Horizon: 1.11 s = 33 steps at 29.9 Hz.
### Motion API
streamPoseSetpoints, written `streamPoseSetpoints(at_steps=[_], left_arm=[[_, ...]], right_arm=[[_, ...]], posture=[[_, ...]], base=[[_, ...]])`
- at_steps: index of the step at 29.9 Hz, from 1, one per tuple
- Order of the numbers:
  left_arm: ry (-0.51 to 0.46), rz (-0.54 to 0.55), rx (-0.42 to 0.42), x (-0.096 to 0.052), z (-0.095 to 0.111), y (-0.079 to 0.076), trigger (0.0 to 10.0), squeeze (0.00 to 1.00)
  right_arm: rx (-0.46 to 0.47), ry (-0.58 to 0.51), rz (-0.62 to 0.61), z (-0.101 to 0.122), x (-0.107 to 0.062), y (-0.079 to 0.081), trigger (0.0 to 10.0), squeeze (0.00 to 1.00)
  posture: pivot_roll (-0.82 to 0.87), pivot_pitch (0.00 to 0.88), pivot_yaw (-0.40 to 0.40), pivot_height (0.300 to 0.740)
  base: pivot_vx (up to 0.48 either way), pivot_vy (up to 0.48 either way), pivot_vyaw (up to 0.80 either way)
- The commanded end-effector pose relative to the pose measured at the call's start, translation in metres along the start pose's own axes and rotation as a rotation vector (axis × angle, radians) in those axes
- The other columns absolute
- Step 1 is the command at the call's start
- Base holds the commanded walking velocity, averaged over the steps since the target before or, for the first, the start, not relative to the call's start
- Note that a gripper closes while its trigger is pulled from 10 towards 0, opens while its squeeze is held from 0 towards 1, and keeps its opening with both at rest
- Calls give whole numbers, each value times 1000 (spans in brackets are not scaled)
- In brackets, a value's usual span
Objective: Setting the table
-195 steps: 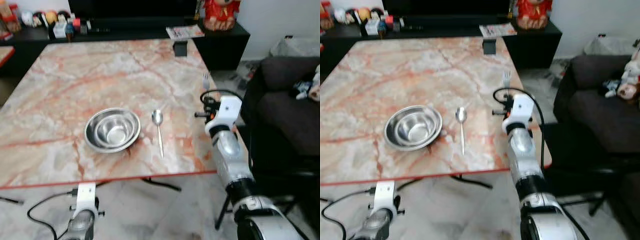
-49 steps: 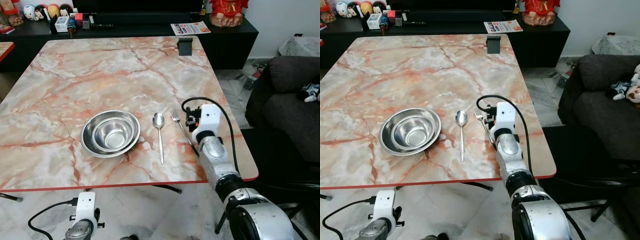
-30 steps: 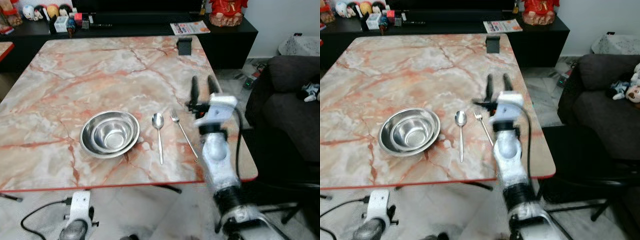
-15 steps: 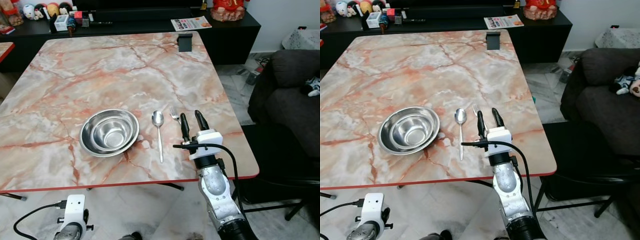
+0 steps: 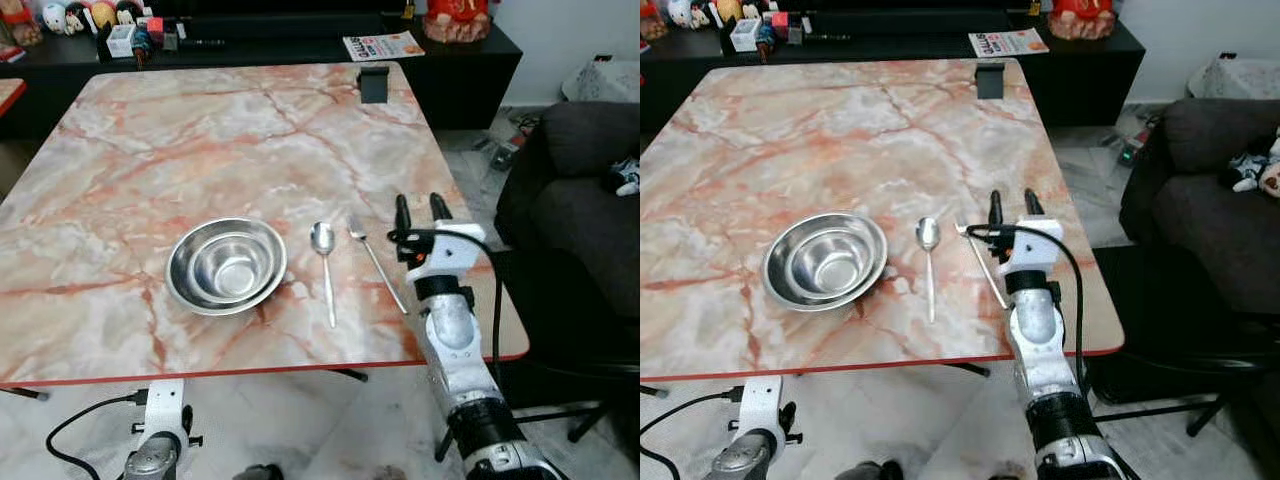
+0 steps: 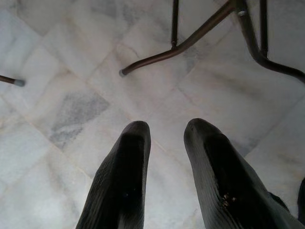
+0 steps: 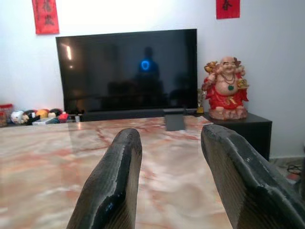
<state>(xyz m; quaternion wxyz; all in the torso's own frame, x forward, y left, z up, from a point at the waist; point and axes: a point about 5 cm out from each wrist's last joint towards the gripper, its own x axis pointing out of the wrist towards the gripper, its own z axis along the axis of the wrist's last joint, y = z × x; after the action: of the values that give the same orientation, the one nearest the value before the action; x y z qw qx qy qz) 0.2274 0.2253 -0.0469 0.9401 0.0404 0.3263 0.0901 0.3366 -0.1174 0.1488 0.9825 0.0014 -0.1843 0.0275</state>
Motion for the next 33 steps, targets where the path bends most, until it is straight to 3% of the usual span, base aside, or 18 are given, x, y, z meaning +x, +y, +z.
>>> streamPoseSetpoints(at_steps=[1, 6, 16, 23, 25, 33], left_arm=[[36, 35, -15, -3, -9, 9, 10000, 0], [35, 33, -11, -3, -9, 9, 10000, 0], [18, 27, 11, -1, -4, 10, 10000, 0], [19, 18, 16, -1, -4, 9, 10000, 0], [21, 16, 14, -1, -3, 8, 10000, 0], [26, 8, 12, -1, -4, 7, 10000, 0]], right_arm=[[28, 15, 31, -2, 0, 11, 10000, 0], [32, 25, 28, -3, -1, 13, 10000, 0], [33, 46, 5, -6, -1, 10, 10000, 0], [-16, 73, -75, -11, 1, -18, 10000, 0], [-44, 100, -134, -13, 3, -40, 10000, 0], [-91, 177, -213, -16, 4, -94, 10000, 0]], posture=[[31, 131, 18, 740], [28, 133, 23, 740], [25, 130, 34, 740], [26, 132, 37, 740], [26, 131, 35, 740], [19, 133, 34, 740]], base=[[0, 480, 0], [0, 432, 0], [0, 0, 0], [0, 0, 0], [0, 0, 0], [0, 0, 0]])
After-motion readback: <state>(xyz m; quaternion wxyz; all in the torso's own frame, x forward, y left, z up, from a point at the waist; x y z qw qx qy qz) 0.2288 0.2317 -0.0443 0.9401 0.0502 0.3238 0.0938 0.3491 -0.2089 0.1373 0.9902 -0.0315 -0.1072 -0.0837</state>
